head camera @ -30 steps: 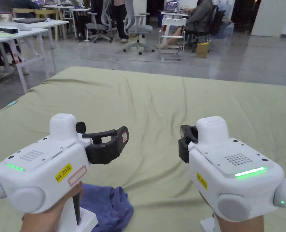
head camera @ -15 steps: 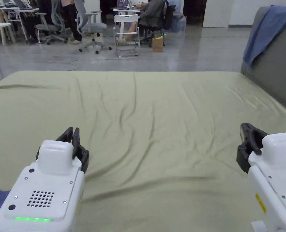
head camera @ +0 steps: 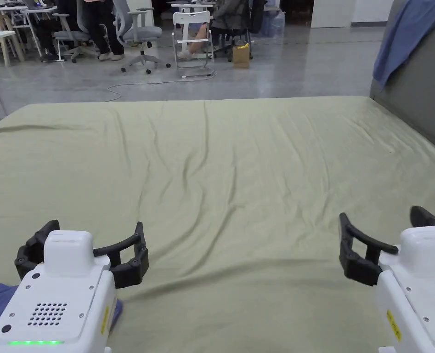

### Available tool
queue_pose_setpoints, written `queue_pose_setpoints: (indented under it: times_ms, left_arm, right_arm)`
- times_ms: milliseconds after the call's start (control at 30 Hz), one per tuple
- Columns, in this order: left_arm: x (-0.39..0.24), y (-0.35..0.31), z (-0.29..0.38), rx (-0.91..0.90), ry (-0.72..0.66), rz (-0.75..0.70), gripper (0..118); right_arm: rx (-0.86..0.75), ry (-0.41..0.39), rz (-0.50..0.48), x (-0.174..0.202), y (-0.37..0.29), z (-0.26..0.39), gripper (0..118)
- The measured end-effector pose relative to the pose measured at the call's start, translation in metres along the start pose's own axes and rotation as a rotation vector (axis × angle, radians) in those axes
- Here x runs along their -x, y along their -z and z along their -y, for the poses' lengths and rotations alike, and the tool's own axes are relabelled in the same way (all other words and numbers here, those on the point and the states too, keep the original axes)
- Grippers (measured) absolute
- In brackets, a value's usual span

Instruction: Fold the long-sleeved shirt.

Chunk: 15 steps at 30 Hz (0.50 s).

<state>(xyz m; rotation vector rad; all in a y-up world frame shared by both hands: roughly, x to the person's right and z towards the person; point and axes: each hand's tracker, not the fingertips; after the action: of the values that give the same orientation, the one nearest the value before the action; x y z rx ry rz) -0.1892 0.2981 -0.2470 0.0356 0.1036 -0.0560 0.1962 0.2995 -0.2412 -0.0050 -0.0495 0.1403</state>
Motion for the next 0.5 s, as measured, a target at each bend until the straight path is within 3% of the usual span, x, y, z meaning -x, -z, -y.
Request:
queue_pose_setpoints:
  times_ms: [133,500]
  left_arm:
    - [-0.007,0.005,0.003,0.078,0.027,0.041,118]
    - [-0.008,0.010,0.015,0.060,0.041,0.049,118]
  right_arm:
    - [-0.014,-0.069,0.044,0.004,-0.003,0.011,118]
    - [-0.021,-0.066,0.052,0.001,-0.001,0.012,118]
